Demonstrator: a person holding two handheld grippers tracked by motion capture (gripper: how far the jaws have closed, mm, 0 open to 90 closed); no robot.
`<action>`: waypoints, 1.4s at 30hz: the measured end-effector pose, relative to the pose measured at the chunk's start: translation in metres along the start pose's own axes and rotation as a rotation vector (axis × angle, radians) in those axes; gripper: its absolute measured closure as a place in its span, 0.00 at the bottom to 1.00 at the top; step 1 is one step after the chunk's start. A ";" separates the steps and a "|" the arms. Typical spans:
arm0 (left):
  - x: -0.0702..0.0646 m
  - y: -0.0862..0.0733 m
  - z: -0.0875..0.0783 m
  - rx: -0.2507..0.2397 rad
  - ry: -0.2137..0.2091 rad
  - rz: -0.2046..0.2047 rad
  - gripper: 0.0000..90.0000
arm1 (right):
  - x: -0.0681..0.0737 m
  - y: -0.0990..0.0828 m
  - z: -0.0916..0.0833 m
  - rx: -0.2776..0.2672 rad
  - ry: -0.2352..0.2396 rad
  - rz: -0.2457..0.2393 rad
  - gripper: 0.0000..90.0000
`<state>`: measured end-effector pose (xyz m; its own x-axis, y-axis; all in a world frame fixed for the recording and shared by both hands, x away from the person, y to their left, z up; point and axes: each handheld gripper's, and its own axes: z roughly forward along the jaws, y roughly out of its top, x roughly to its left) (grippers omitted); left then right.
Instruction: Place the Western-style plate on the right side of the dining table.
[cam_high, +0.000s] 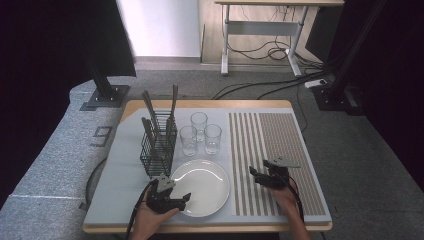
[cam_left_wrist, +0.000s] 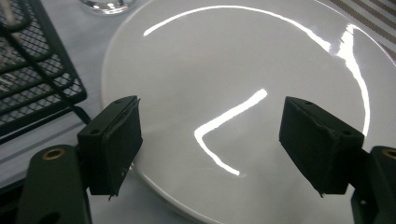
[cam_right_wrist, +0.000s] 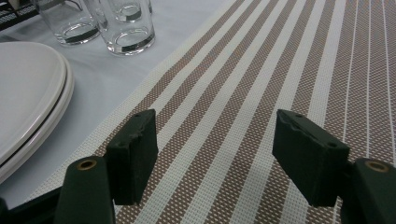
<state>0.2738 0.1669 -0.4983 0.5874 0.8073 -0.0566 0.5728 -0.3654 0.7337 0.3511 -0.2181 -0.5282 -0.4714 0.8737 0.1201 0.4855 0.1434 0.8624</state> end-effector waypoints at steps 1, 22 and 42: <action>0.002 0.000 -0.001 0.000 0.004 -0.005 0.24 | 0.000 0.000 0.000 0.000 0.000 0.001 0.34; 0.013 -0.003 0.001 0.002 0.031 -0.036 0.25 | 0.004 -0.003 -0.005 -0.026 -0.029 -0.024 0.34; 0.005 -0.002 0.004 -0.007 0.040 -0.005 0.25 | 0.008 -0.003 -0.006 -0.030 -0.033 -0.041 0.34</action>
<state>0.2779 0.1695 -0.5031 0.5608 0.8273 -0.0333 0.5718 -0.3579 0.7382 0.3419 -0.2145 -0.5267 -0.4656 0.8824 0.0680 0.4435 0.1662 0.8807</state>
